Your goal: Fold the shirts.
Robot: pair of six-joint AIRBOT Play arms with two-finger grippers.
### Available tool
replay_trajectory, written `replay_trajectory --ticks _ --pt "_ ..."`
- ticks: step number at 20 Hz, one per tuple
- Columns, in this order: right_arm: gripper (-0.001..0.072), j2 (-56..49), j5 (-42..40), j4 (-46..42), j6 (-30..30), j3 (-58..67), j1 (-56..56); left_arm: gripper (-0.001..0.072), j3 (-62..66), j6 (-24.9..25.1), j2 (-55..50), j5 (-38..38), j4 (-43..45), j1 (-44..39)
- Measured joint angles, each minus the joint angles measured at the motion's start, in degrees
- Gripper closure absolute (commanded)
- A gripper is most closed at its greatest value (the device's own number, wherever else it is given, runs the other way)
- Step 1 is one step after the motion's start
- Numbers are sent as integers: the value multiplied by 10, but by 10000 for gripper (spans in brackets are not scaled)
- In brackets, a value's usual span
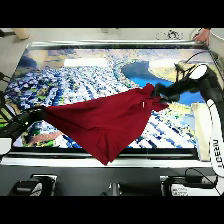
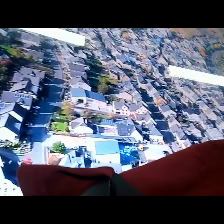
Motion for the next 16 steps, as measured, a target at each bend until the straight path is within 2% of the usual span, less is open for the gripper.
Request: replay_trajectory --ticks 3,6,9,10,11,13,16 --pt "220 54 3 -36 9 -145 44 682 1 0 0 -17 5 5" --pt "221 80 -63 2 13 -269 82 683 1 0 0 -35 6 7" --pt "224 85 -141 52 15 -333 108 682 2 0 4 -43 -2 8" --pt "381 82 -162 62 20 -343 116 683 3 0 6 -46 -4 8" --pt "691 79 -181 70 28 -351 123 682 6 0 8 -46 -7 8" --pt "693 74 -217 94 35 -357 130 683 17 0 12 -49 -10 8" --pt "692 110 -208 104 -3 -303 116 683 70 1 17 -57 -12 12"
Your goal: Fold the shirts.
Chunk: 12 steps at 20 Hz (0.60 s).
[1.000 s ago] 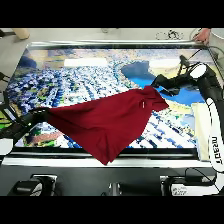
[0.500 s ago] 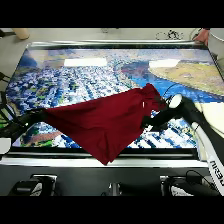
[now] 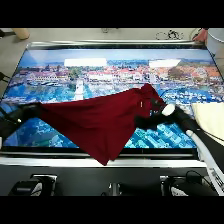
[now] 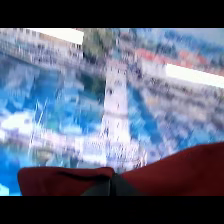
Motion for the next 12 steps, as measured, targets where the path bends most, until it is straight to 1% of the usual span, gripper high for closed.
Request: replay_trajectory --ticks 2,4,7,9,12 --pt "692 61 21 -35 -29 96 -27 683 80 1 2 -14 10 5" --pt "692 142 21 -99 -47 228 -57 684 194 1 3 -23 26 8" --pt "691 259 -7 -181 -56 388 -78 684 383 1 4 -27 43 10" --pt "691 324 -33 -215 -50 449 -84 684 478 1 6 -40 48 10" --pt "691 374 -52 -273 -25 492 -89 685 551 1 2 -63 68 10"
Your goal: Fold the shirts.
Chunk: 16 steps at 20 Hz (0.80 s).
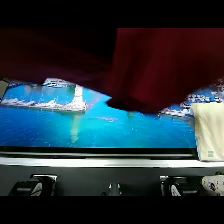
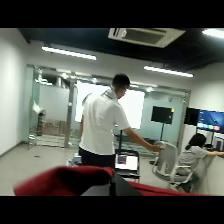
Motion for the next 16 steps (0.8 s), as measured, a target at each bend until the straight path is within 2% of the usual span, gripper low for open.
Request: replay_trajectory --ticks 3,7,11,14,16 --pt "691 -1 0 -39 12 16 -2 684 26 0 -23 -33 38 0" --pt "690 -84 43 -64 16 23 -2 683 20 0 -103 -100 74 0" --pt "690 -249 129 -71 41 14 -2 682 -47 0 -226 -133 87 0" --pt "689 -402 133 -52 90 6 -3 680 -105 -2 -341 -126 85 0" --pt "689 -487 112 -3 123 4 -3 679 -122 -6 -411 -115 70 0"
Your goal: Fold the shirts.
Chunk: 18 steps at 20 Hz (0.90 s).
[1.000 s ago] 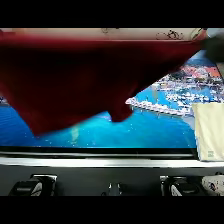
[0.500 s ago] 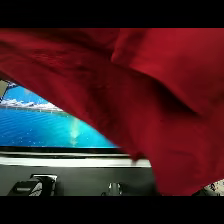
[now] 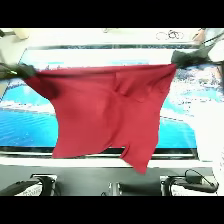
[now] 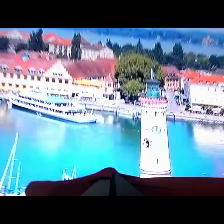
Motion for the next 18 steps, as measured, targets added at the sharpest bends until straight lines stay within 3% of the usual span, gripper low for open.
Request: replay_trajectory --ticks 2,3,4,5,6,8,12,13,18 --pt "689 -66 -9 62 26 -2 2 677 -9 -12 -60 3 -32 0" --pt "688 -89 -15 89 34 -2 5 604 -12 -15 -81 2 -52 -1" --pt "608 -109 -16 110 39 -2 10 380 -13 -19 -99 5 -73 -3" --pt "348 -121 -16 125 42 -2 13 145 -13 -21 -112 1 -89 -3" --pt "162 -128 -13 138 39 0 14 132 -9 -22 -122 -16 -101 -2" --pt "168 -127 16 148 14 13 0 133 11 -5 -130 -74 -115 14" --pt "269 -101 165 103 -37 7 -62 133 -26 41 -98 -242 -127 82" --pt "356 -94 202 91 -49 -14 -78 132 -70 49 -75 -265 -133 99" --pt "360 -51 252 69 -84 -157 -111 133 -344 88 56 -247 -178 145"
